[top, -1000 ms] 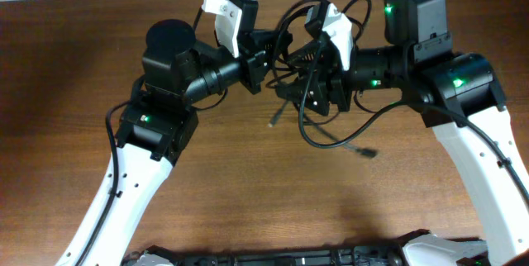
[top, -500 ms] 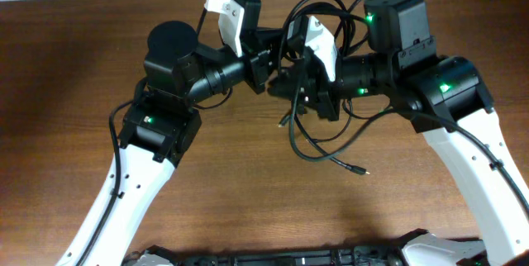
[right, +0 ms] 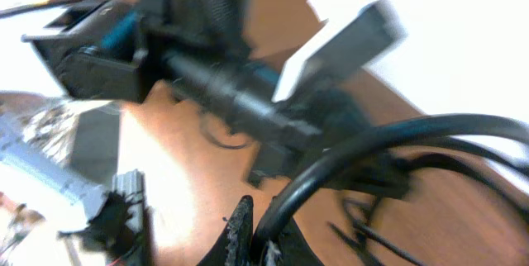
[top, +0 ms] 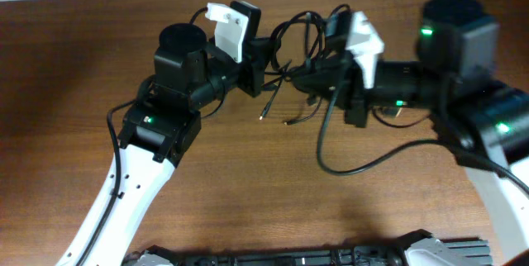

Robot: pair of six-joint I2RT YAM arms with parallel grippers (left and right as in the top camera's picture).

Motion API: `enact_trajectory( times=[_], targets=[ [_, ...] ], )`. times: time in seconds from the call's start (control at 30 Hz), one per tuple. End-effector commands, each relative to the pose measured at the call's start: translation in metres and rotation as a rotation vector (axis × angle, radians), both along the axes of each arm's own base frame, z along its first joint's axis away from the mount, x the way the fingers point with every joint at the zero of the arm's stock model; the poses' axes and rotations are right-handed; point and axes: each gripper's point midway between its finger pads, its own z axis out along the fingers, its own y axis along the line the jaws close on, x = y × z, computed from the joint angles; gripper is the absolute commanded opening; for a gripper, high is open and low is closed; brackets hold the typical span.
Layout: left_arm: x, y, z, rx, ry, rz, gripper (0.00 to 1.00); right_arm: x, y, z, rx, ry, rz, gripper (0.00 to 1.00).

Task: Untangle cables

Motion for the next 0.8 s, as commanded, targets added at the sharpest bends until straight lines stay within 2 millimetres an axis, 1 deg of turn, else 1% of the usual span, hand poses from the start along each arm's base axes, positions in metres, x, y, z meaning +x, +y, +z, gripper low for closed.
enact_trajectory(
  times=[0.0, 0.03, 0.07, 0.1, 0.13, 0.2, 0.23, 0.3, 0.37, 0.43, 0.53, 0.6, 0.7, 0.77],
  targets=[
    [-0.001, 0.004, 0.003, 0.109, -0.123, -0.03, 0.0, 0.019, -0.039, 0.016, 0.046, 0.064, -0.239, 0.05],
    [0.0, 0.004, 0.004, 0.108, -0.127, -0.03, 0.0, 0.028, -0.052, 0.013, 0.059, 0.115, -0.321, 0.09],
    [-0.001, 0.003, 0.005, 0.113, -0.14, -0.036, 0.0, 0.033, -0.061, 0.01, 0.071, 0.16, -0.37, 0.18],
    [0.0, 0.003, 0.006, 0.123, -0.158, -0.042, 0.0, 0.035, -0.066, 0.007, 0.075, 0.184, -0.39, 0.35],
    [0.0, 0.003, 0.006, 0.127, -0.168, -0.044, 0.0, 0.036, -0.068, 0.005, 0.074, 0.2, -0.398, 0.55],
    [0.0, 0.003, 0.01, 0.121, -0.181, -0.043, 0.0, 0.035, -0.068, 0.002, 0.069, 0.214, -0.398, 0.78],
    [0.001, 0.003, 0.012, 0.117, -0.189, -0.042, 0.0, 0.033, -0.067, 0.001, 0.069, 0.223, -0.392, 0.84],
    [0.002, 0.001, 0.019, 0.103, -0.22, -0.042, 0.0, 0.031, -0.066, -0.001, 0.068, 0.239, -0.381, 0.9],
    [-0.004, -0.008, 0.033, 0.059, -0.267, -0.105, 0.0, 0.025, -0.056, 0.0, 0.08, 0.25, -0.317, 0.9],
    [-0.017, -0.018, 0.05, 0.004, -0.33, -0.198, 0.0, 0.024, -0.048, -0.005, 0.04, 0.207, -0.268, 0.9],
    [-0.028, -0.026, 0.065, -0.044, -0.382, -0.272, 0.0, 0.021, -0.032, -0.011, 0.0, 0.16, -0.188, 0.89],
    [-0.037, -0.03, 0.074, -0.094, -0.383, -0.32, 0.0, 0.019, -0.02, -0.016, -0.024, 0.14, -0.133, 0.87],
    [-0.047, -0.035, 0.08, -0.115, -0.414, -0.382, 0.0, 0.02, -0.011, -0.023, -0.039, 0.143, -0.101, 0.84],
    [-0.048, -0.035, 0.08, -0.115, -0.414, -0.382, 0.0, 0.021, -0.009, -0.025, -0.041, 0.153, -0.094, 0.81]
  ],
)
